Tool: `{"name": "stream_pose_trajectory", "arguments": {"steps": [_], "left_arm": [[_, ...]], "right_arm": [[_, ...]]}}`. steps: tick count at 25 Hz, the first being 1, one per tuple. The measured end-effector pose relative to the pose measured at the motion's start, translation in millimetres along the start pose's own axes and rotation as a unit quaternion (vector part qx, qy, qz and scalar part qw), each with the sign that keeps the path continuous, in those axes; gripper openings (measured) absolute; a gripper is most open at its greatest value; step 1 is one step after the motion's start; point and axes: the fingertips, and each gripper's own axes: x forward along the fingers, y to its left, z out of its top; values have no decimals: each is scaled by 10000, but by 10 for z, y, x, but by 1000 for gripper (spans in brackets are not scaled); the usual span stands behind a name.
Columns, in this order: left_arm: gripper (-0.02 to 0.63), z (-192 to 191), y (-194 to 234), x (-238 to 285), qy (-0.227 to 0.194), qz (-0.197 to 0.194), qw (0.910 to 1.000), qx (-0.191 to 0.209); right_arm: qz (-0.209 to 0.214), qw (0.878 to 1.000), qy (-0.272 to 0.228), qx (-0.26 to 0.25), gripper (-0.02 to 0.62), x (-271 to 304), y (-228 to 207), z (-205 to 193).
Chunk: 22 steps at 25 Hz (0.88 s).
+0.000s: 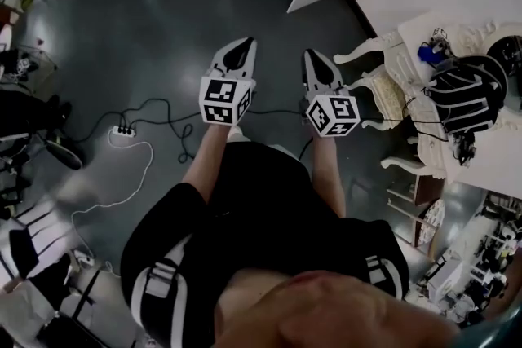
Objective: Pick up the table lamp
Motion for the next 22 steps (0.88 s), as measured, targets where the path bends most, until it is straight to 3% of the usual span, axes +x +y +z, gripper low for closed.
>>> {"name": "stream_pose_trajectory", "arguments": {"steps": [4,9,16,22], "left_arm": [[9,-102,160,47,-1,7,9997,-255],[9,-190,338,99,74,98,9992,-392],[9,-268,493,496,320,231,9990,-213],[9,50,1050,891,210,631,9978,-51]], "right_arm": [[-20,9993,232,-285,25,66,66,-60],[-173,9991,352,-183,25,245,-107,-70],[363,9984,424,117,25,839,-146,-154],[1070,9942,-85,-57,25,1742,40,360]]}}
